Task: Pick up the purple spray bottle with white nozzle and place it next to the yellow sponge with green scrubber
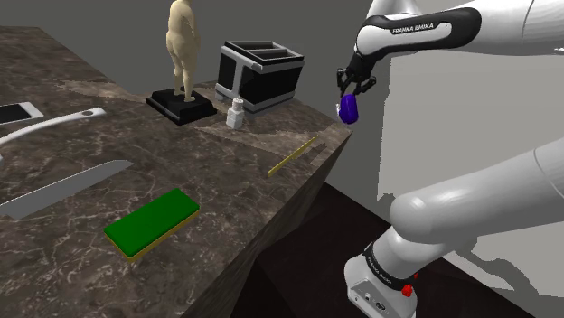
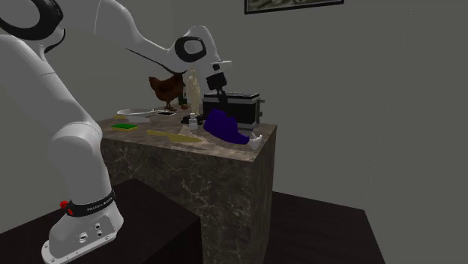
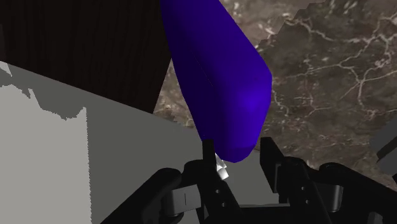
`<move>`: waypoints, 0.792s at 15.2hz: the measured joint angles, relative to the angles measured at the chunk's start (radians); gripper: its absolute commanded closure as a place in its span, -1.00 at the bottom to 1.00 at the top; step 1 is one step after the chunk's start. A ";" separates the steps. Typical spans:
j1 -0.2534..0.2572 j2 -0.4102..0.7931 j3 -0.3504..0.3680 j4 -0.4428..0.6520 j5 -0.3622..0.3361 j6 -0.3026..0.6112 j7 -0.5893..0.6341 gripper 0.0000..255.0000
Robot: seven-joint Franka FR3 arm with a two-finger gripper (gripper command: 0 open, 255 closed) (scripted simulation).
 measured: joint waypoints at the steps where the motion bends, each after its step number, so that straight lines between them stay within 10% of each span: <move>1: 0.000 -0.003 -0.001 0.010 0.002 -0.012 -0.005 1.00; 12: 0.004 -0.013 -0.003 0.146 0.023 -0.154 -0.047 1.00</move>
